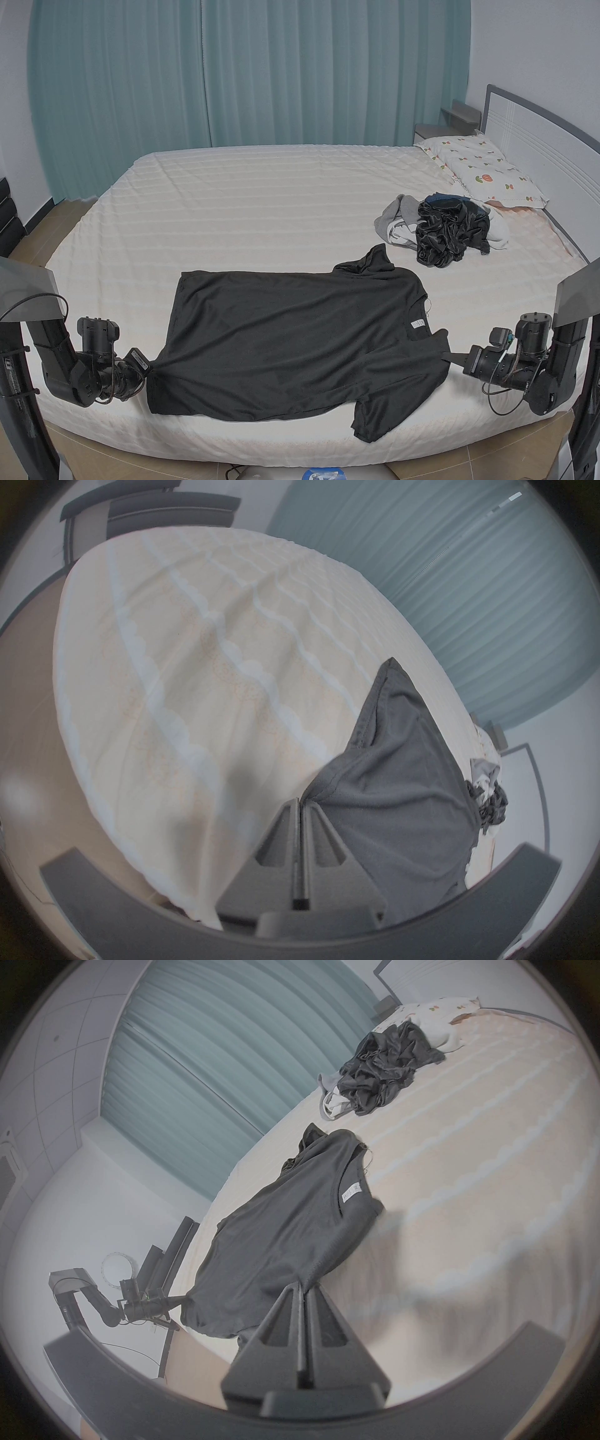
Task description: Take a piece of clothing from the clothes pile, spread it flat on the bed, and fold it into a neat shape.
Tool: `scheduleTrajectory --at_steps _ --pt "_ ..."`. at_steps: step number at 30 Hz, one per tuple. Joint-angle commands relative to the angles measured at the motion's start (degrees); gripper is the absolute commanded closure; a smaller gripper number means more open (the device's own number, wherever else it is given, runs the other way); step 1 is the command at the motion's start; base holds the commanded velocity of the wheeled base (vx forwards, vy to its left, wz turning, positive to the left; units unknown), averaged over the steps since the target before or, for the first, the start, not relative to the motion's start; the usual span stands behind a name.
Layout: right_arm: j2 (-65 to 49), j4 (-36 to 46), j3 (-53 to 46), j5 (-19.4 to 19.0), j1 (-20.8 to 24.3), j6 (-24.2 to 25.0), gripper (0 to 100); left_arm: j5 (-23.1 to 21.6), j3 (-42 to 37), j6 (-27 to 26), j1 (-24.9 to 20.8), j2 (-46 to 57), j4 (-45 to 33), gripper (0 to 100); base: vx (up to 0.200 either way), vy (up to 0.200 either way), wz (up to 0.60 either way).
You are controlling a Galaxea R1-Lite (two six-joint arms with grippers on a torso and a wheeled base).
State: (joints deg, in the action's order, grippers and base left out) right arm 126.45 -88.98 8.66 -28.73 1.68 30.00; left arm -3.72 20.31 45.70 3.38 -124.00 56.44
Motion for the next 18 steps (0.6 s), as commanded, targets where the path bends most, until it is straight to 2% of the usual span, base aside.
scheduleTrajectory --at_steps 1,4,7,11,15,18 --pt "-7.36 -0.49 -5.49 -0.97 -3.09 -0.47 100 0.55 -2.82 -2.64 -0.21 5.09 -0.81 100 0.0 0.0 0.0" --pt "-8.77 -0.49 -6.63 -0.97 -3.53 -0.65 100 1.17 -2.82 -2.9 -0.21 6.41 -2.04 100 0.0 0.0 0.0" --pt "-11.23 0.56 -8.66 -0.97 -4.06 -2.14 100 2.31 -2.73 -5.18 -0.39 9.13 -7.4 100 0.0 0.0 0.0" --pt "-14.39 5.48 -8.66 -0.97 -5.55 -3.55 100 2.31 -3.43 -8.17 -0.74 11.5 -11.88 100 0.0 0.0 0.0" --pt "-18.44 15.33 -8.66 -0.97 -6.25 -10.14 100 2.49 -3.08 -10.46 -1.36 13.35 -17.42 100 0.0 0.0 0.0" --pt "-19.4 18.4 -8.66 -0.97 -6.34 -12.51 100 2.93 -3.17 -10.63 -1.36 13.35 -17.86 100 0.0 0.0 0.0"
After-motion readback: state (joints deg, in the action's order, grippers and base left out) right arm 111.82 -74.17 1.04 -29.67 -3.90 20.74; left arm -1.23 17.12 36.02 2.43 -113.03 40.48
